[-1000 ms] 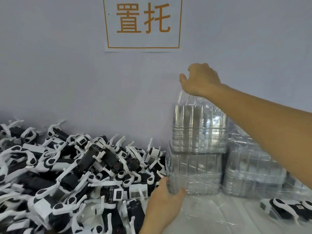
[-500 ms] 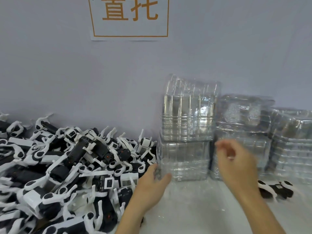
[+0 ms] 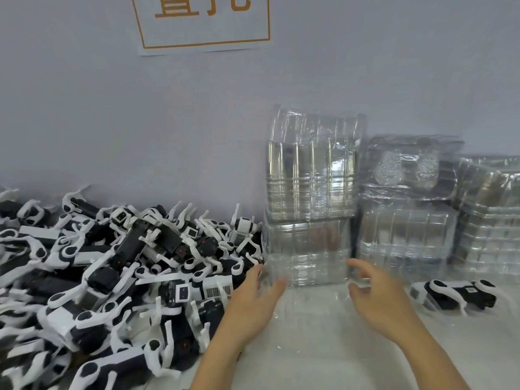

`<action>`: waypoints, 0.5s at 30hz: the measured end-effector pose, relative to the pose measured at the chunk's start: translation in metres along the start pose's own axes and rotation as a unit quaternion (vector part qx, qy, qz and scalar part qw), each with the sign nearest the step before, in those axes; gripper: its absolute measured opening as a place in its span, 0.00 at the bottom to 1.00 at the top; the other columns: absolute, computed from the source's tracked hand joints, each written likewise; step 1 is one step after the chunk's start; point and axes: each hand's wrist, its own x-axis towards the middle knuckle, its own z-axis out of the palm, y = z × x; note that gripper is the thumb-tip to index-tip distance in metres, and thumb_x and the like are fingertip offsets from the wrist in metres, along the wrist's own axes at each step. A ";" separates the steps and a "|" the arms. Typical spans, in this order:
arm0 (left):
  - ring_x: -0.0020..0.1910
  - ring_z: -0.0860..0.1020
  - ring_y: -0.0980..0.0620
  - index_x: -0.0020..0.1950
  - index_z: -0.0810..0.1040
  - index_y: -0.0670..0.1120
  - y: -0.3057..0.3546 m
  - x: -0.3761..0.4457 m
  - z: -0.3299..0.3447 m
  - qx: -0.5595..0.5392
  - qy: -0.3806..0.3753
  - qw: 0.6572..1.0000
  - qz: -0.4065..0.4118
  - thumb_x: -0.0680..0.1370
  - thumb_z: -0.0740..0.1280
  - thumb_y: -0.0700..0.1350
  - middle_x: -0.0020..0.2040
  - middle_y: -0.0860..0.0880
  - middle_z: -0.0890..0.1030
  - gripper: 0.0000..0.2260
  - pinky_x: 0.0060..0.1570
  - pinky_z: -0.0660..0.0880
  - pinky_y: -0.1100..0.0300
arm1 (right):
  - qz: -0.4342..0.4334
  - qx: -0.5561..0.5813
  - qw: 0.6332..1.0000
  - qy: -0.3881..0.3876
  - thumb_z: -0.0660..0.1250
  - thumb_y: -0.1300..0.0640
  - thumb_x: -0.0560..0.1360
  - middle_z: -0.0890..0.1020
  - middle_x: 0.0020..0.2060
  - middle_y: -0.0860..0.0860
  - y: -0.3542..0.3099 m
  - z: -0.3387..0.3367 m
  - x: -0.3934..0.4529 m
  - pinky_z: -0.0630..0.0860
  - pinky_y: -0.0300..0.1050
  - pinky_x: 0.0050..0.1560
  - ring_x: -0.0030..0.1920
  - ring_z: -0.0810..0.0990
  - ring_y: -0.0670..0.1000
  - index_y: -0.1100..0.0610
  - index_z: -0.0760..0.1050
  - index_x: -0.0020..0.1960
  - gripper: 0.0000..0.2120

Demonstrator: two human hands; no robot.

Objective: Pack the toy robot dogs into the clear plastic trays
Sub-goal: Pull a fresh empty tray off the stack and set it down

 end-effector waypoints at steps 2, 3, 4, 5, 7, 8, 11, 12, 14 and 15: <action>0.69 0.74 0.50 0.80 0.58 0.56 -0.002 0.002 -0.001 0.010 0.000 1.000 -0.003 0.77 0.64 0.66 0.72 0.53 0.72 0.34 0.70 0.70 0.48 | 0.008 -0.014 1.000 -0.001 0.68 0.60 0.77 0.80 0.61 0.51 0.000 -0.005 0.000 0.70 0.40 0.46 0.49 0.78 0.48 0.47 0.74 0.70 0.22; 0.69 0.73 0.51 0.80 0.58 0.55 -0.003 0.004 -0.002 0.014 0.004 1.000 -0.003 0.78 0.63 0.66 0.73 0.53 0.72 0.34 0.70 0.69 0.51 | 0.011 -0.018 1.000 0.000 0.68 0.60 0.77 0.80 0.61 0.51 0.000 -0.007 0.001 0.70 0.40 0.45 0.49 0.78 0.48 0.47 0.74 0.69 0.22; 0.69 0.72 0.52 0.79 0.60 0.55 -0.003 0.005 -0.004 0.021 0.008 1.000 -0.005 0.78 0.63 0.66 0.72 0.53 0.73 0.33 0.68 0.69 0.55 | 0.011 -0.020 1.000 -0.001 0.68 0.60 0.77 0.80 0.61 0.52 0.000 -0.008 0.001 0.70 0.41 0.47 0.51 0.77 0.49 0.48 0.74 0.69 0.22; 0.69 0.72 0.53 0.77 0.63 0.54 -0.002 0.006 -0.005 0.032 0.015 0.999 -0.009 0.78 0.63 0.65 0.71 0.53 0.73 0.31 0.64 0.68 0.58 | 0.011 -0.020 1.000 -0.004 0.68 0.60 0.77 0.80 0.61 0.52 0.000 -0.009 0.002 0.69 0.42 0.50 0.54 0.77 0.51 0.49 0.74 0.70 0.22; 0.62 0.75 0.55 0.71 0.70 0.54 -0.001 0.008 -0.011 0.061 0.041 0.997 -0.006 0.79 0.63 0.64 0.64 0.53 0.77 0.24 0.55 0.69 0.64 | 0.012 -0.022 1.000 -0.008 0.69 0.60 0.77 0.80 0.61 0.51 0.000 -0.008 0.002 0.68 0.43 0.53 0.60 0.77 0.52 0.50 0.74 0.70 0.22; 0.55 0.77 0.58 0.65 0.74 0.54 0.000 0.009 -0.014 0.066 0.065 0.996 0.007 0.80 0.64 0.61 0.57 0.55 0.79 0.18 0.48 0.70 0.70 | 0.014 -0.022 1.000 -0.010 0.69 0.60 0.77 0.80 0.62 0.51 0.000 -0.007 0.002 0.68 0.42 0.54 0.61 0.77 0.51 0.51 0.74 0.70 0.22; 0.45 0.78 0.61 0.52 0.79 0.53 0.003 0.011 -0.027 0.065 0.165 0.983 0.057 0.80 0.68 0.50 0.46 0.58 0.81 0.03 0.37 0.70 0.76 | 0.021 -0.009 1.000 -0.010 0.69 0.59 0.77 0.78 0.62 0.50 0.000 -0.002 0.003 0.68 0.43 0.54 0.57 0.76 0.49 0.50 0.73 0.70 0.22; 0.48 0.78 0.59 0.52 0.79 0.53 0.002 0.011 -0.031 0.079 0.196 0.975 0.071 0.80 0.68 0.46 0.47 0.56 0.81 0.03 0.40 0.70 0.74 | 0.024 -0.002 1.000 -0.010 0.69 0.58 0.77 0.78 0.62 0.50 0.001 0.000 0.004 0.69 0.43 0.53 0.56 0.77 0.50 0.51 0.73 0.70 0.22; 0.55 0.76 0.53 0.57 0.79 0.49 -0.002 0.012 -0.038 0.140 0.243 0.956 0.086 0.79 0.67 0.42 0.53 0.52 0.80 0.07 0.49 0.70 0.67 | 0.023 0.005 1.000 -0.011 0.69 0.58 0.77 0.77 0.59 0.50 0.002 0.006 0.003 0.70 0.45 0.52 0.55 0.78 0.52 0.51 0.73 0.70 0.22; 0.57 0.75 0.51 0.61 0.79 0.48 -0.006 0.012 -0.041 0.175 0.247 0.950 0.078 0.80 0.67 0.41 0.56 0.50 0.79 0.10 0.53 0.70 0.62 | 0.023 0.007 1.000 -0.012 0.69 0.58 0.77 0.76 0.56 0.50 0.002 0.008 0.003 0.70 0.45 0.52 0.55 0.78 0.52 0.51 0.73 0.70 0.22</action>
